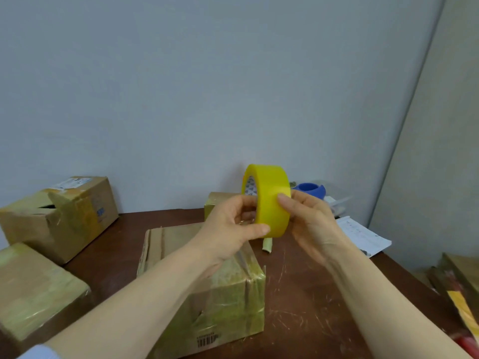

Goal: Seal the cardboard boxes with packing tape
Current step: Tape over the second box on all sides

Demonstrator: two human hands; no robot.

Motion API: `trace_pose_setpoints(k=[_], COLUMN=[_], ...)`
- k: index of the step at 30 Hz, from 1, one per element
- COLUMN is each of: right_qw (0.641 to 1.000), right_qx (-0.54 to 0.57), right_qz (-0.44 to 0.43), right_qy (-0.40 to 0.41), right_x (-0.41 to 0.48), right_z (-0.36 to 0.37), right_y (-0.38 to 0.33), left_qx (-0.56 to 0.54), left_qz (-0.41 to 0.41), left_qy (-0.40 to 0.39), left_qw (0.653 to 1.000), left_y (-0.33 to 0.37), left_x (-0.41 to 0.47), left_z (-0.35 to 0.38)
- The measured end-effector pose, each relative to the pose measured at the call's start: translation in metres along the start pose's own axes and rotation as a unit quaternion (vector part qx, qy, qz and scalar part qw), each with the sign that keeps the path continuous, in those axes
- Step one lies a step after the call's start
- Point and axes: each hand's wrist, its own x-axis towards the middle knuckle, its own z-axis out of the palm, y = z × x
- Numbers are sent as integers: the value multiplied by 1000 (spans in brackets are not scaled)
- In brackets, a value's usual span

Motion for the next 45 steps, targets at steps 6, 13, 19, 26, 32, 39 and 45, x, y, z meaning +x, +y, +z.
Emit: trace_pose_setpoints(k=[6,13,19,26,32,39,45], right_qw=[991,993,983,976,982,918,864], right_qx=[-119,-104,-160,-191,-162,-361,-458], right_qz=[-56,-43,-84,-93,-86,-160,-211], right_qy=[-21,-36,-27,-47,-53,-29,-20], right_x=[-7,-6,-7,-5,-6,-8,-8], right_z=[3,4,6,8,14,12,15], right_y=[12,8,18,16,13,18,19], left_qx=[-213,-201,-225,-224,-219,-245,-260], left_qz=[-72,-65,-64,-57,-48,-45,-45], left_qy=[65,28,52,62,62,71,71], left_qw=[972,977,971,971,973,966,962], left_y=[14,7,7,7,-2,11,17], left_x=[14,11,12,19,15,18,19], left_z=[-6,-6,-7,-7,-8,-9,-12])
